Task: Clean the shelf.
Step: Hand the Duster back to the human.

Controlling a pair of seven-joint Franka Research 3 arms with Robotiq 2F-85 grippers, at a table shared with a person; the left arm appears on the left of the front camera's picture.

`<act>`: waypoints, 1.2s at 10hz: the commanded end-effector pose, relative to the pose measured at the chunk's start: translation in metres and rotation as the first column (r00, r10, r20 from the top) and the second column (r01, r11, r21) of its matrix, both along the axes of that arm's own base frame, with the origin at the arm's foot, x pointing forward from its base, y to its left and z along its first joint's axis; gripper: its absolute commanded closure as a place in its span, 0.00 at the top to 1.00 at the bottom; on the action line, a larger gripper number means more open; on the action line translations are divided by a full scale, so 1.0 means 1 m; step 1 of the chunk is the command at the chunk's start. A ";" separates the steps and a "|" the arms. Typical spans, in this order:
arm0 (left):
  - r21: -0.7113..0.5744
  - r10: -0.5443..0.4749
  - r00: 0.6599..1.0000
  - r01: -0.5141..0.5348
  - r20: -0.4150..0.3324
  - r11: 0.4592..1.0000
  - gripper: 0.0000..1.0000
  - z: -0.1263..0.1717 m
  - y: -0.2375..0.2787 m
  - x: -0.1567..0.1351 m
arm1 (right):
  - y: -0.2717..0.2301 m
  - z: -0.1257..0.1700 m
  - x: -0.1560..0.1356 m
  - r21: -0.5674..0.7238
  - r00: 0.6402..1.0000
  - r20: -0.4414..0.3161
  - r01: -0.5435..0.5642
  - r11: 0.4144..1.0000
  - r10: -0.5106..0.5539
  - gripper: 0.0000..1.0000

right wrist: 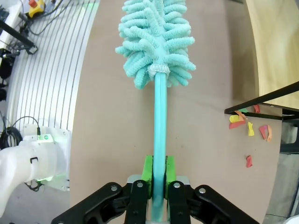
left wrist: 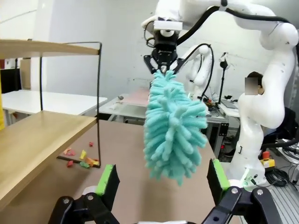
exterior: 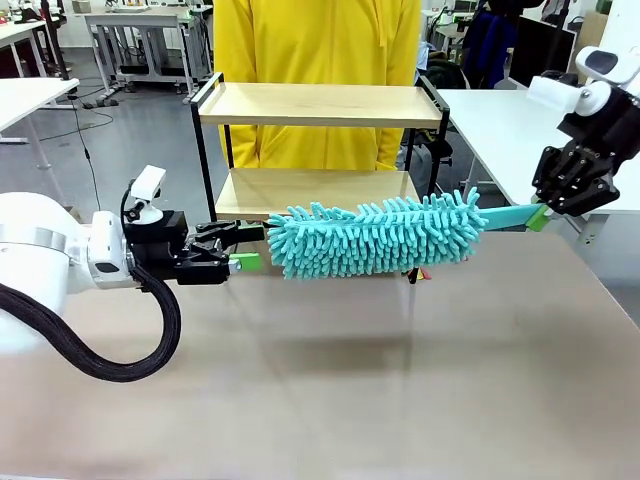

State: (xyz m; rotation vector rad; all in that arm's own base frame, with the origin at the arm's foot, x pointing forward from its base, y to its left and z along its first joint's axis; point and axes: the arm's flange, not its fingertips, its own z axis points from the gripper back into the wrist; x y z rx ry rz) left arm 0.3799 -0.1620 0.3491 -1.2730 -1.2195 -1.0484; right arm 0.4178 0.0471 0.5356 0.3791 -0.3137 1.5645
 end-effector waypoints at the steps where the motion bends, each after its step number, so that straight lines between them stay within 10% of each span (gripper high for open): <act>1: -0.029 -0.049 0.998 0.050 0.035 0.998 1.00 0.002 -0.005 -0.008 | -0.002 0.001 0.001 0.003 1.000 0.004 0.000 1.000 0.000 0.13; 12: -0.083 -0.077 0.997 0.079 0.028 0.993 1.00 -0.001 -0.082 -0.007 | -0.002 0.001 0.001 0.003 1.000 0.004 0.000 1.000 0.000 0.13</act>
